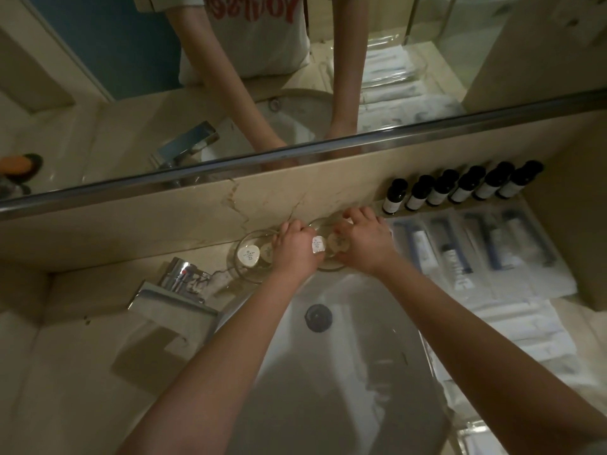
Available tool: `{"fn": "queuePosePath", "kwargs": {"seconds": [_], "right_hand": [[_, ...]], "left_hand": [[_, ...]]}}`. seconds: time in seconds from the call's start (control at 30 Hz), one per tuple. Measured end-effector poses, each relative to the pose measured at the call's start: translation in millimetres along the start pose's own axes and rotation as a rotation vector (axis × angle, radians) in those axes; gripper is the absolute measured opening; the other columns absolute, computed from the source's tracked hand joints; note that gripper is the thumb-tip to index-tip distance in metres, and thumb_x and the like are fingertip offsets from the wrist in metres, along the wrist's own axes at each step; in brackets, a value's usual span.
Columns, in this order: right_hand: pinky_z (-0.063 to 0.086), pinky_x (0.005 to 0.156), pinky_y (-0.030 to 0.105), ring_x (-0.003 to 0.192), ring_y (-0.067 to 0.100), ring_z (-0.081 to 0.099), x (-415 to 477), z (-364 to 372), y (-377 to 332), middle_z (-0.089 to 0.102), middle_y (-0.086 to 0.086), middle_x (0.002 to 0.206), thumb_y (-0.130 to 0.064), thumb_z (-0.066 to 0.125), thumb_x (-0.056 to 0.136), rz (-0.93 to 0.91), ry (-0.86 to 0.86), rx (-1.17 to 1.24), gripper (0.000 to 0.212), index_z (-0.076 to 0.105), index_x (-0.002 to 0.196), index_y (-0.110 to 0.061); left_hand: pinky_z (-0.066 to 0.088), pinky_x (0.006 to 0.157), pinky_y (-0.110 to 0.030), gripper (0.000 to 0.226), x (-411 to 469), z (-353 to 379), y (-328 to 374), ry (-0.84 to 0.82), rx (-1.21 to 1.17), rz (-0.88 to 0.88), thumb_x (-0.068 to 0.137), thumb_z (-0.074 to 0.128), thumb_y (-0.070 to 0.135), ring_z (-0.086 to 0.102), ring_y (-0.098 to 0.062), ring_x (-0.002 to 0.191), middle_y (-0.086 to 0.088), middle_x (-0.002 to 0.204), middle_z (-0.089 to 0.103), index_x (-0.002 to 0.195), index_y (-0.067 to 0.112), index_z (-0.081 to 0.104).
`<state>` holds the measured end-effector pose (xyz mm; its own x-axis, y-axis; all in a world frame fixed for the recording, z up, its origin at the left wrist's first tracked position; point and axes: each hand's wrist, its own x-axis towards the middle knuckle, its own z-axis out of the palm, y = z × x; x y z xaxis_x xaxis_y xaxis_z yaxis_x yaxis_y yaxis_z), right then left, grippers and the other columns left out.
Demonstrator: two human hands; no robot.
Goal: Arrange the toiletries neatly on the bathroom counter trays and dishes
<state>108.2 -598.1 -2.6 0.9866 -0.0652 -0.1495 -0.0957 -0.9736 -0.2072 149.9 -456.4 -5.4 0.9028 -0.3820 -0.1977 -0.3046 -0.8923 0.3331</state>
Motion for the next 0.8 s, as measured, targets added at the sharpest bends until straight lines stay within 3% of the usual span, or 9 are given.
{"fn": "queuePosePath", "kwargs": {"seconds": [0.37, 0.8], "right_hand": [[0.030, 0.101, 0.038, 0.131, 0.025, 0.029, 5.3, -9.1, -1.7, 0.035, 0.000, 0.144, -0.043, 0.065, 0.075, -0.027, -0.080, 0.000, 0.055, 0.054, 0.127, -0.030], [0.033, 0.096, 0.039, 0.126, 0.028, 0.035, 2.9, -1.5, -3.8, 0.042, 0.005, 0.138, -0.037, 0.063, 0.077, 0.039, -0.023, -0.037, 0.052, 0.054, 0.125, -0.018]], "left_hand": [[0.030, 0.102, -0.035, 0.047, 0.9, -0.6, -4.5, -0.006, -0.035, 0.001, 0.076, 0.069, 0.029, 0.036, -0.023, 0.126, -0.003, 0.128, 0.048, 0.122, 0.021, 0.059], [0.030, 0.103, -0.036, 0.047, 0.6, -3.0, -2.9, -0.043, -0.038, -0.007, 0.078, 0.067, 0.026, 0.035, -0.025, 0.126, -0.004, 0.128, 0.047, 0.123, 0.021, 0.058]]}}
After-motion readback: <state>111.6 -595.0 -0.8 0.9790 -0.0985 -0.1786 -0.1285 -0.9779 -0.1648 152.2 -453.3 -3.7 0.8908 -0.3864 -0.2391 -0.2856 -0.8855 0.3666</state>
